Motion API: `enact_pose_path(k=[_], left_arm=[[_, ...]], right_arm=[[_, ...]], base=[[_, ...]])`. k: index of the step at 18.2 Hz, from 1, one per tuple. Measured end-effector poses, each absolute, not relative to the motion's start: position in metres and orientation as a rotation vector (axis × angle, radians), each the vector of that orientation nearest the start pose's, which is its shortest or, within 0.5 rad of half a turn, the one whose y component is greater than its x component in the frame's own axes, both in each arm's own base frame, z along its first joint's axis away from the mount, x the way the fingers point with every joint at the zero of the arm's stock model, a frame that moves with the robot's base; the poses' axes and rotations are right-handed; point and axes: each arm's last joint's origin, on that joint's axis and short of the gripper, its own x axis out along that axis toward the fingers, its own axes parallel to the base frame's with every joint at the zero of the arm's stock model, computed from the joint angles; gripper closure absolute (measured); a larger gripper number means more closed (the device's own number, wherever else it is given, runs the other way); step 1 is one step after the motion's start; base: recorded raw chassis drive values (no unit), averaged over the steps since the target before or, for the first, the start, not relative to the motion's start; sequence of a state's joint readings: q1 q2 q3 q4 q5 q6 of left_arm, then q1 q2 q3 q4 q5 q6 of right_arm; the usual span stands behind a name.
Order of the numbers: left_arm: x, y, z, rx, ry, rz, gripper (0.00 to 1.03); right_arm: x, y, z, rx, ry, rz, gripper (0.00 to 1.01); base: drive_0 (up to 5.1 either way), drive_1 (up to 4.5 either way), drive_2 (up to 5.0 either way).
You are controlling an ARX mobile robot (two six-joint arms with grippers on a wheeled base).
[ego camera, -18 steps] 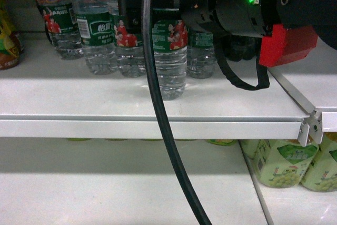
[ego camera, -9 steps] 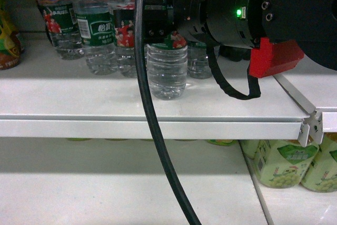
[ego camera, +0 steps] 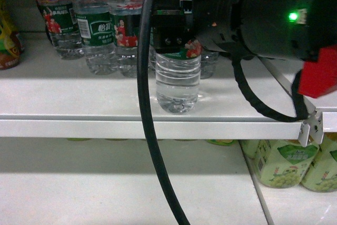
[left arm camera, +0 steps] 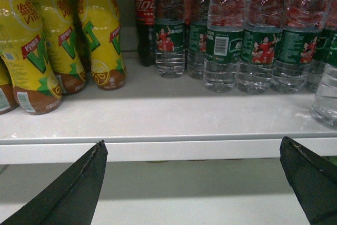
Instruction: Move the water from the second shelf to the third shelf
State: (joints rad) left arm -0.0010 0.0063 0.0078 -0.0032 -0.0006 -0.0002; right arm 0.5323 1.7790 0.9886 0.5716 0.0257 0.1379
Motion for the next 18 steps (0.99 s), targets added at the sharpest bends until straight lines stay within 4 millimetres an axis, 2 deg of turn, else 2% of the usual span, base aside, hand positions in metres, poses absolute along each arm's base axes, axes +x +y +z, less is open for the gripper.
enact_pose_path(k=[5,9,13,18], left_arm=[[0.098,0.000,0.165,0.000,0.002,0.000,0.05],[0.098,0.000,0.165,0.000,0.002,-0.001,0.05],[0.098,0.000,0.165,0.000,0.002,-0.001,0.05],[0.098,0.000,0.165,0.000,0.002,-0.001,0.05]], right_arm=[[0.287,0.163,0.208,0.057,0.280,0.481,0.56],[0.252,0.122,0.202,0.036,0.319,0.404,0.57],[0.222,0.080,0.219,0.063,0.238,0.282,0.57],[0.200,0.040,0.228,0.074,0.217,0.125,0.57]], base=[[0.0,0.00,0.0],[0.0,0.00,0.0],[0.0,0.00,0.0],[0.0,0.00,0.0]])
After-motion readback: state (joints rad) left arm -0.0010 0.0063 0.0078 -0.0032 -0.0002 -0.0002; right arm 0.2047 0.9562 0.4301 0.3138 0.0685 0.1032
